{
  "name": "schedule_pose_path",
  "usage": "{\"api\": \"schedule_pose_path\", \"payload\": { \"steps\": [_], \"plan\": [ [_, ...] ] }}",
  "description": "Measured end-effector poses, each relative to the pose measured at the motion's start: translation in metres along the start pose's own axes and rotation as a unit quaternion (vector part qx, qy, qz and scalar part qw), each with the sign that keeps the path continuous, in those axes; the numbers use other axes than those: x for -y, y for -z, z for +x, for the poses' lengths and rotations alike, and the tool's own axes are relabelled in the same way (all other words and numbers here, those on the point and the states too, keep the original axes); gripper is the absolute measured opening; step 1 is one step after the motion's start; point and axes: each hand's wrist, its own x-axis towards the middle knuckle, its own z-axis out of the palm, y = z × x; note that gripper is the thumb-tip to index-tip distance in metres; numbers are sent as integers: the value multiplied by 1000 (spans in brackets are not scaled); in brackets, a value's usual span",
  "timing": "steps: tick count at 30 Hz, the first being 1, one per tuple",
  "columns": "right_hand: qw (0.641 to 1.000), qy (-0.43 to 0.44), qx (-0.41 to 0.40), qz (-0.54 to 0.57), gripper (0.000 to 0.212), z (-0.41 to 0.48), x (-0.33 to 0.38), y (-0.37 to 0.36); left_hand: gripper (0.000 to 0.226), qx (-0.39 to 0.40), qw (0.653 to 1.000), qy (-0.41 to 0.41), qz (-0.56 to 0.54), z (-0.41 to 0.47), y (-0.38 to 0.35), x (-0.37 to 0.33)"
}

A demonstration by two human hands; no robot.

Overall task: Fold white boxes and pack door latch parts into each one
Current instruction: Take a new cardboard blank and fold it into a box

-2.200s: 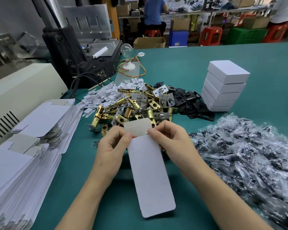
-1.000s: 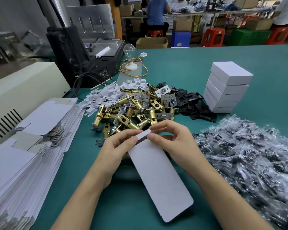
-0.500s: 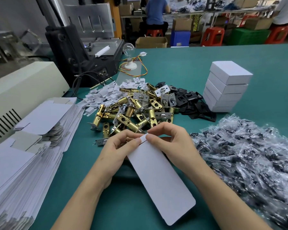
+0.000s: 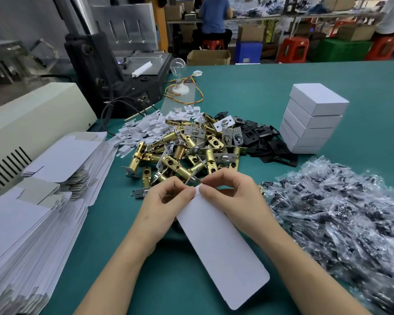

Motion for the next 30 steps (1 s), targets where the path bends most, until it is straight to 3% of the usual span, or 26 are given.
{"api": "schedule_pose_path", "payload": {
  "steps": [8, 17, 23, 30],
  "plan": [
    [998, -25, 52, 39, 25, 0, 4, 3, 26, -9, 1000, 14, -8, -1, 4, -2],
    [998, -13, 60, -2, 25, -1, 2, 3, 28, -4, 1000, 6, 6, -1, 4, -2],
    [999, -21, -7, 33, 18, 3, 2, 9, 13, -9, 1000, -11, -17, -2, -1, -4],
    [998, -44, -23, 27, 11, 4, 0, 11, 22, -16, 997, 19, -73, -5, -5, -11]
  ]
}}
